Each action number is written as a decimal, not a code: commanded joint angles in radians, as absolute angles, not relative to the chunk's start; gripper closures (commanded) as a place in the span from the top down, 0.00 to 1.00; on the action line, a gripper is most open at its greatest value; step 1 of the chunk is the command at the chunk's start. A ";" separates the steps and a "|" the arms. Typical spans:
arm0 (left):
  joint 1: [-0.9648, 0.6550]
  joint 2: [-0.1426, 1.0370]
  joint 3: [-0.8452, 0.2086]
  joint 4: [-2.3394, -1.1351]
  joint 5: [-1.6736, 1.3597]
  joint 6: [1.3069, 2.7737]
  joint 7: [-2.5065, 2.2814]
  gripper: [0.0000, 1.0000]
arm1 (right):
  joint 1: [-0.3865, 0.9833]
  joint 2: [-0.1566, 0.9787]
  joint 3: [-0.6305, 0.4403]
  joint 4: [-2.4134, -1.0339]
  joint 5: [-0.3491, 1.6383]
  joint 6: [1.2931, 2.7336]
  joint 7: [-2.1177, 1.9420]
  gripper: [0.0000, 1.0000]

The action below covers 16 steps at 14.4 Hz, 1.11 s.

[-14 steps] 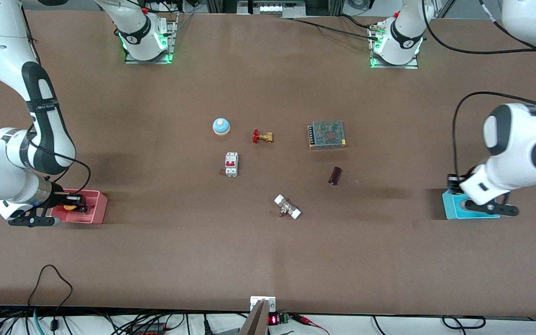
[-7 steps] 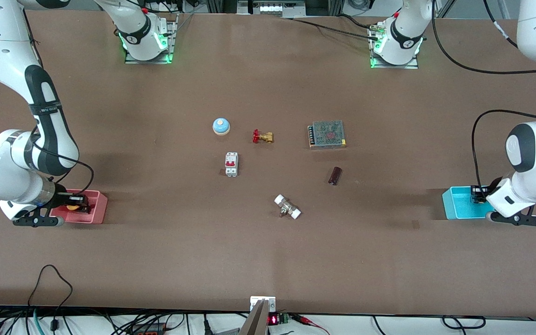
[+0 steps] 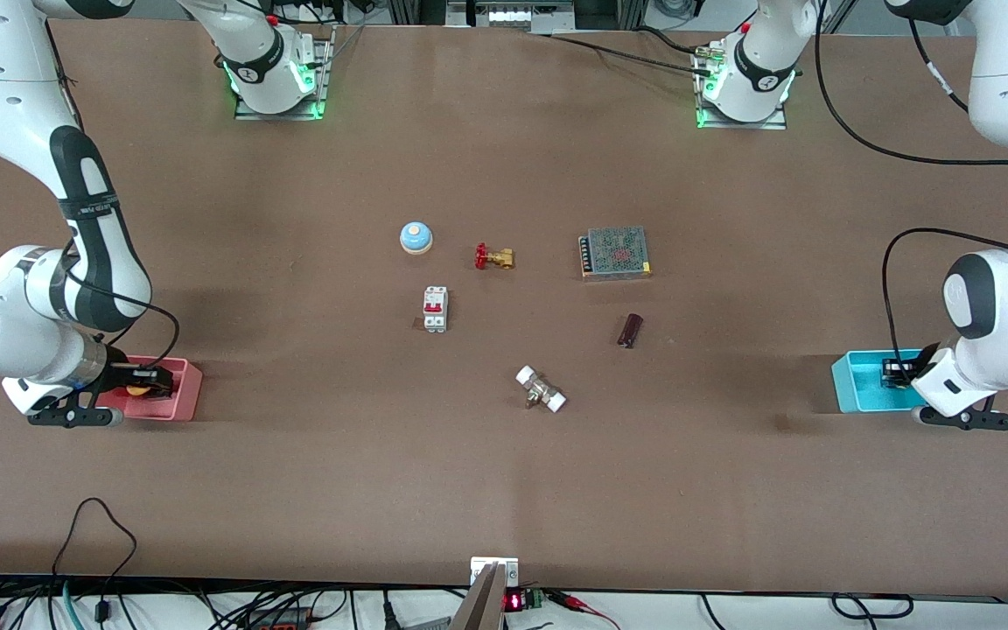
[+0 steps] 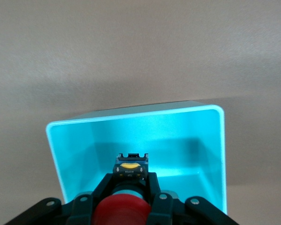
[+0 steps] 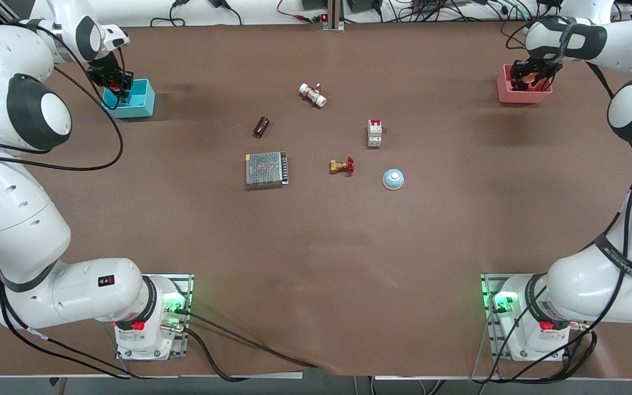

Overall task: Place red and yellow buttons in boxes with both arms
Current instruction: 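Lower both buttons into their boxes and open both grippers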

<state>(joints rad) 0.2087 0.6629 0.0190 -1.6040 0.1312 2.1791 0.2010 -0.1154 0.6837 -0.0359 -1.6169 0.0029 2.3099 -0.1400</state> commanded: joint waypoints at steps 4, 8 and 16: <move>0.227 0.678 0.002 -1.655 0.104 2.281 0.210 0.20 | -0.117 0.654 -0.031 -1.629 0.026 2.310 -0.179 1.00; 0.225 0.683 -0.005 -1.655 0.084 2.284 0.210 0.20 | -0.115 0.566 -0.032 -1.637 0.028 2.182 -0.181 1.00; 0.227 0.660 -0.005 -1.649 0.084 2.269 0.247 1.00 | -0.091 0.298 -0.032 -1.631 0.075 1.901 -0.175 1.00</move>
